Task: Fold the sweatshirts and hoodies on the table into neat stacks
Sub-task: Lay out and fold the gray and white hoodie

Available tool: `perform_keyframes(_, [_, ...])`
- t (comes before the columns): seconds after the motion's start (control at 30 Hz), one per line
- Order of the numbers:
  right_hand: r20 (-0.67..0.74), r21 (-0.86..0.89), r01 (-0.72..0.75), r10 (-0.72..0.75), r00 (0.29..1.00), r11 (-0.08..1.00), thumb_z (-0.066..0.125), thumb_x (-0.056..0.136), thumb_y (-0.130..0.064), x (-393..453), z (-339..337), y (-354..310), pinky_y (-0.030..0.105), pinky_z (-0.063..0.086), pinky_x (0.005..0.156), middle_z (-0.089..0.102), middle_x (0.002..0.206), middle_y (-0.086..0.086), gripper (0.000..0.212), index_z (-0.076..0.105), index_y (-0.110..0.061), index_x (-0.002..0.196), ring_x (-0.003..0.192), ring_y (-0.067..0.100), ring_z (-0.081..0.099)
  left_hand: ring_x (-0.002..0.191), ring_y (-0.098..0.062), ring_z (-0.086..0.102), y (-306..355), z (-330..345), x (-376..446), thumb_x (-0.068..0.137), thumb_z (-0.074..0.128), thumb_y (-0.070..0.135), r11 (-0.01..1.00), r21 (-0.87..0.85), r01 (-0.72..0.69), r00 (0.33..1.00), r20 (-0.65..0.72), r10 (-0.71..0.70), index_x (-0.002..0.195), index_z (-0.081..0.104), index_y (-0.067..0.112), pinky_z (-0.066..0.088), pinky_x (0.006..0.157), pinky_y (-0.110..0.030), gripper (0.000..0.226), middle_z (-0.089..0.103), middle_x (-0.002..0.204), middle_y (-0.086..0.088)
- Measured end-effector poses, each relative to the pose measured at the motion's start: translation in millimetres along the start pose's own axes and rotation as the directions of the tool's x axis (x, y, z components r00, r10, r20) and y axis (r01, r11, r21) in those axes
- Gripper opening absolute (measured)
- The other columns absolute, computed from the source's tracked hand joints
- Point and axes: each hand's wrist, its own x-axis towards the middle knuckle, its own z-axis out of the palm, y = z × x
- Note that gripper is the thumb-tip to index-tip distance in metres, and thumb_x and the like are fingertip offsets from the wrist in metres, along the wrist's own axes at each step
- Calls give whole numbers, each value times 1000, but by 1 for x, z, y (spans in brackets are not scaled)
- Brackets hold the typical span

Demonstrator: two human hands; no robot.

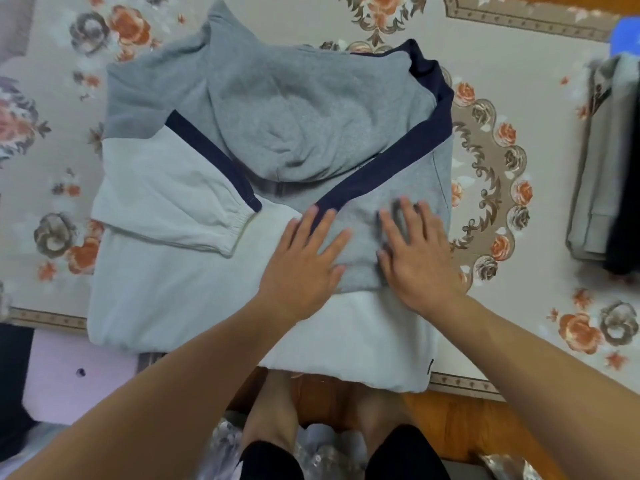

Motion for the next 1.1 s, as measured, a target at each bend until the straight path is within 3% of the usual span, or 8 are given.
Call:
perform_keyframes(0.13, [149,-29,-33,37,988,999,22,101,-52,3,18,4,54,1,123,-7,169,12,69,2,-23,162,154,38,-10,153,-35,-27,-9,7,8,104,19,62,995,59,77,969,231,-88,158,-20,38,-3,126,-53,71,-33,164,-5])
perform_keyframes(0.3, [-99,214,-147,171,980,966,56,94,-22,-15,-6,-9,54,32,115,38,150,22,49,49,-6,140,136,43,35,149,-38,26,-15,-14,-22,100,46,40,918,-364,157,978,-69,-195,154,42,21,25,122,-51,57,28,164,-18])
perform_keyframes(0.5, [6,494,-580,665,747,648,59,88,-7,-88,3,-43,49,36,106,41,138,21,50,47,-1,136,126,39,38,141,-38,31,-71,11,-147,92,62,12,389,-638,665,525,29,-851,146,45,4,21,120,-45,57,39,150,-22])
perform_keyframes(0.6, [228,537,-772,823,521,340,58,89,-11,-116,17,-50,50,42,100,43,136,22,47,49,0,134,119,44,47,139,-45,28,-121,21,-196,93,59,17,187,-518,835,330,199,-923,150,33,4,29,115,-58,64,31,153,-26])
perform_keyframes(0.7, [282,531,-806,842,460,262,59,90,-21,-119,18,-57,50,47,92,44,132,19,46,50,-3,131,112,42,53,135,-49,36,-164,25,-208,93,52,29,82,-481,873,266,327,-907,149,34,0,36,112,-58,65,32,152,-28])
perform_keyframes(0.83, [8,499,-643,739,673,581,59,87,-21,-73,-7,-59,51,36,109,43,140,20,55,46,-7,139,128,39,40,136,-45,33,-186,19,-194,101,49,37,0,-407,913,159,356,-921,147,37,2,34,111,-55,59,31,151,-26])
perform_keyframes(0.93, [-162,433,-381,486,859,817,56,90,-19,-5,-36,-68,45,35,110,43,141,19,52,46,-7,139,129,36,41,134,-47,35,-188,15,-178,100,49,35,68,-383,921,202,322,-925,140,40,-4,36,109,-56,57,39,144,-30])
perform_keyframes(1.1, [-267,260,-9,81,960,966,50,98,-22,125,-76,-102,44,32,112,45,145,19,47,48,-5,142,132,39,40,129,-45,41,-184,18,-164,94,56,32,25,-430,902,154,268,-951,137,41,0,40,106,-58,56,43,138,-26])
